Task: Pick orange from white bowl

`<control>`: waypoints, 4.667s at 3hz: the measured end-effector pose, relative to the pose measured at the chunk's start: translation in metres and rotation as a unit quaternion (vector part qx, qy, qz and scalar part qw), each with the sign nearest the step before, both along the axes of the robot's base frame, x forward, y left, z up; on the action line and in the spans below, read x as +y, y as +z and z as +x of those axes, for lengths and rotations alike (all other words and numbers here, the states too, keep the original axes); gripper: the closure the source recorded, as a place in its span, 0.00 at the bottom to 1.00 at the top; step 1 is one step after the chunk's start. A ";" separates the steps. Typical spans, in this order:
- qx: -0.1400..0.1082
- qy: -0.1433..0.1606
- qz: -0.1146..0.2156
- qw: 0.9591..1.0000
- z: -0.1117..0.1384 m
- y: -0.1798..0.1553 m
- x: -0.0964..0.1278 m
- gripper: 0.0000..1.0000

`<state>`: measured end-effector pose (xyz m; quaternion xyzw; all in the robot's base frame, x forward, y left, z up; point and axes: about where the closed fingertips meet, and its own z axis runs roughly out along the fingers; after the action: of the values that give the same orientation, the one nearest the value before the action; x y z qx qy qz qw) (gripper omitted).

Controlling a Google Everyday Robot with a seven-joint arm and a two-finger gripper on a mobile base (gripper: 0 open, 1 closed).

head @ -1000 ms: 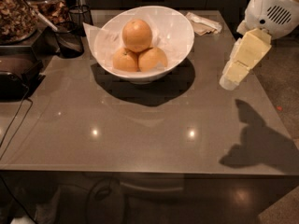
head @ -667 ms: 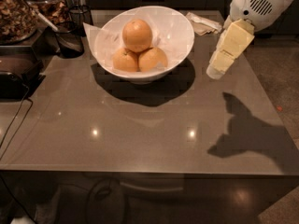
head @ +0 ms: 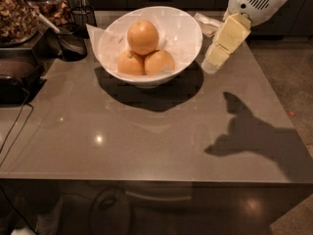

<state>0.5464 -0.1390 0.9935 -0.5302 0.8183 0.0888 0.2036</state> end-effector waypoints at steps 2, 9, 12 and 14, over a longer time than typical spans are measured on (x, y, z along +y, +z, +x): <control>-0.017 0.008 -0.007 1.000 0.053 0.015 0.063 0.00; 0.009 0.013 -0.004 1.000 0.135 -0.009 0.145 0.17; 0.032 0.019 -0.033 0.999 0.151 -0.045 0.165 0.22; 0.050 0.023 -0.055 0.997 0.152 -0.074 0.165 0.42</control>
Offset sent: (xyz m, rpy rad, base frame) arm 0.0697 0.0901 0.0208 -0.0830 0.0267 0.0423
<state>0.6985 0.0261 0.9200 -0.5544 0.8185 0.0749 0.1308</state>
